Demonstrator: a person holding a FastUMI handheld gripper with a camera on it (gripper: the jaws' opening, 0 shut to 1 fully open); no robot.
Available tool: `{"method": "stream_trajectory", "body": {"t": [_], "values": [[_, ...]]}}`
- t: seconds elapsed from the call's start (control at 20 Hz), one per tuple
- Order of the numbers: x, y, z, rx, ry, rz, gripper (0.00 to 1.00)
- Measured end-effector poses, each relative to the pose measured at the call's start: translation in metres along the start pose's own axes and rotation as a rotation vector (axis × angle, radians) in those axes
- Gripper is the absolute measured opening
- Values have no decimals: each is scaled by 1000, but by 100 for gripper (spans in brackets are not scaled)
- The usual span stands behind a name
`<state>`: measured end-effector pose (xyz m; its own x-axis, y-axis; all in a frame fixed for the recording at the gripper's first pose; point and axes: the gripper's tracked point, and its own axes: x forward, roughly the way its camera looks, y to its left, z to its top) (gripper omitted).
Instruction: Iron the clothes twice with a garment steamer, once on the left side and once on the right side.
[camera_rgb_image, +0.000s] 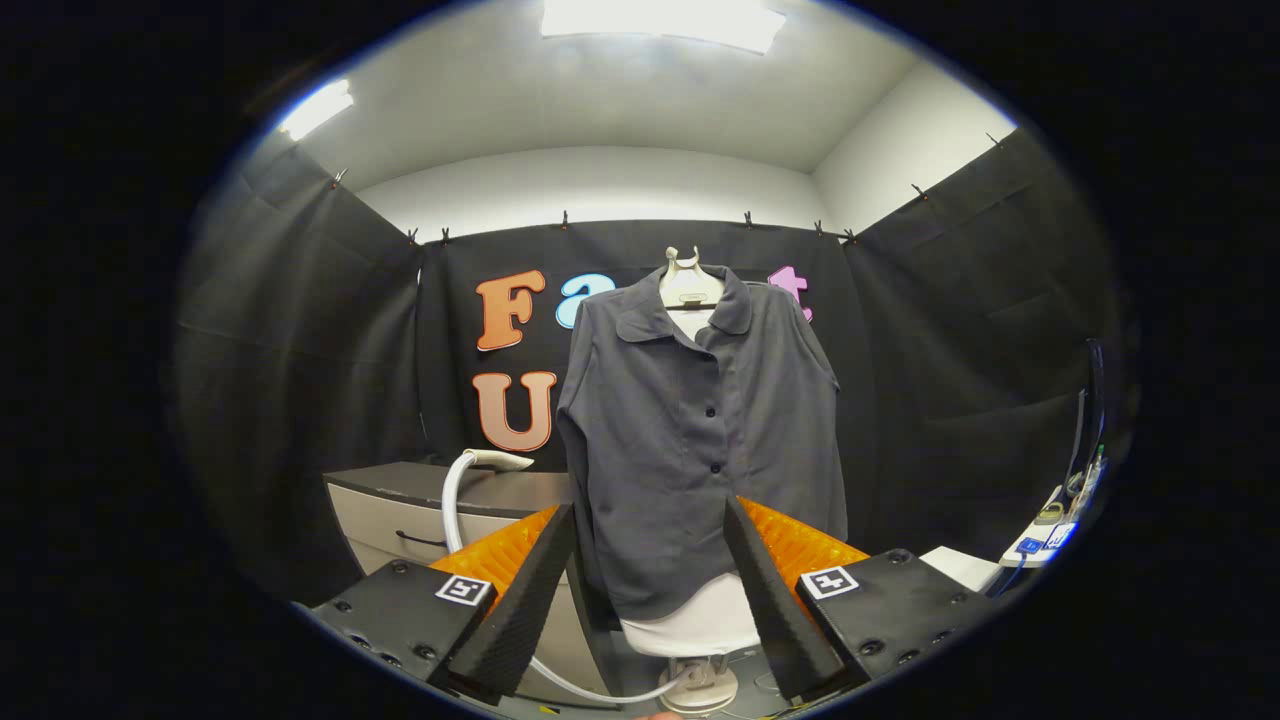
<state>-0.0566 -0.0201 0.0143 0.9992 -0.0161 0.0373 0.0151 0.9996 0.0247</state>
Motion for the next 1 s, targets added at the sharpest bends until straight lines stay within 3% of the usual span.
{"method": "stream_trajectory", "body": {"t": [0.25, 0.5, 0.7, 1.0], "values": [[6, 0, 11, -8, -3, 28, 97], [28, 15, 27, -7, -5, 111, 97], [66, 28, 48, -28, 7, 145, 97], [142, 102, 55, -3, 62, 295, 97]]}}
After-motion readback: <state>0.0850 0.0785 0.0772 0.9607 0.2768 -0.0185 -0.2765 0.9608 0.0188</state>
